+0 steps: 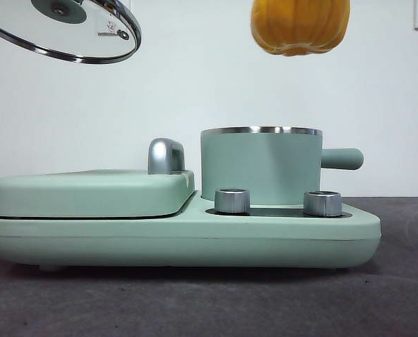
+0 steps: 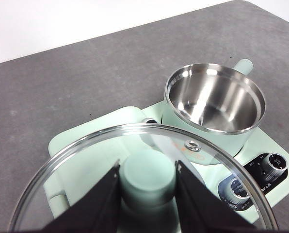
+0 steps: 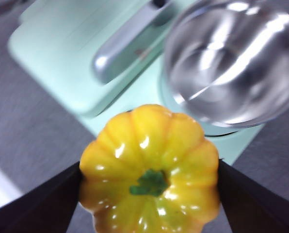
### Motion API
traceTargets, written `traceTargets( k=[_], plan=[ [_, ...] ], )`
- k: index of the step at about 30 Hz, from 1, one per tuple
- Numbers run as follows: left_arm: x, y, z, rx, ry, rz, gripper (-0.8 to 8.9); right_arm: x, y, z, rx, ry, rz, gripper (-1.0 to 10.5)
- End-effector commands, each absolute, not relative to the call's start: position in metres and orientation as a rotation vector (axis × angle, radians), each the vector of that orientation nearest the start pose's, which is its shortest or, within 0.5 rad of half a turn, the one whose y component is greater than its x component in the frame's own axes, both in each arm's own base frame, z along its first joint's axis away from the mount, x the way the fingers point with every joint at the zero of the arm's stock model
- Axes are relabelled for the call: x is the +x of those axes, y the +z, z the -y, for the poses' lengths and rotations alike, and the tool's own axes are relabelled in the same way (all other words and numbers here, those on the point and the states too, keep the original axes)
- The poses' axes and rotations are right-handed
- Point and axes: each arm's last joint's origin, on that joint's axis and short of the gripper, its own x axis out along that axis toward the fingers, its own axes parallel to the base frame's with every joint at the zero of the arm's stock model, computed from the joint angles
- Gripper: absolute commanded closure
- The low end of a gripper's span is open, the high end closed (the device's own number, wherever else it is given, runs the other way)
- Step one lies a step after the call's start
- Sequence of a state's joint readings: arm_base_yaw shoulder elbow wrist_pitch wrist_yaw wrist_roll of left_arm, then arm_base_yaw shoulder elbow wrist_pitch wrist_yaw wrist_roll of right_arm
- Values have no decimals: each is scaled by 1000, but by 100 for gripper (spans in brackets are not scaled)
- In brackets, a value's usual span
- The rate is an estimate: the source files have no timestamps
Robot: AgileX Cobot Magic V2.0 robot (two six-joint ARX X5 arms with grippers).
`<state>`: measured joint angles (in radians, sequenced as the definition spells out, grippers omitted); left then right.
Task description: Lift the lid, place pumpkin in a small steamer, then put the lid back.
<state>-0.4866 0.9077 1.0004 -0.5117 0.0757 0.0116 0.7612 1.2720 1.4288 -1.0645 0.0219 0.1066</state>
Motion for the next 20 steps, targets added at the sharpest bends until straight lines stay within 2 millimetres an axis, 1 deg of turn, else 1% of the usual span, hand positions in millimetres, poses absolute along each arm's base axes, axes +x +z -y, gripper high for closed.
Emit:
traceTargets(
  k=[1, 6, 10, 14, 20],
  plan=[
    [162, 362, 89, 99, -561, -363, 796, 187, 384, -163, -226, 601, -875, 611],
    [162, 362, 89, 99, -561, -363, 796, 221, 387, -167, -250, 564, -867, 611],
    [162, 362, 89, 99, -561, -363, 796, 250, 383, -176, -278, 552, -866, 611],
    [162, 362, 89, 98, -561, -363, 796, 277, 370, -188, -309, 549, -881, 611],
    [162, 362, 89, 98, -561, -363, 796, 304, 346, -203, -318, 541, -886, 611]
  ],
)
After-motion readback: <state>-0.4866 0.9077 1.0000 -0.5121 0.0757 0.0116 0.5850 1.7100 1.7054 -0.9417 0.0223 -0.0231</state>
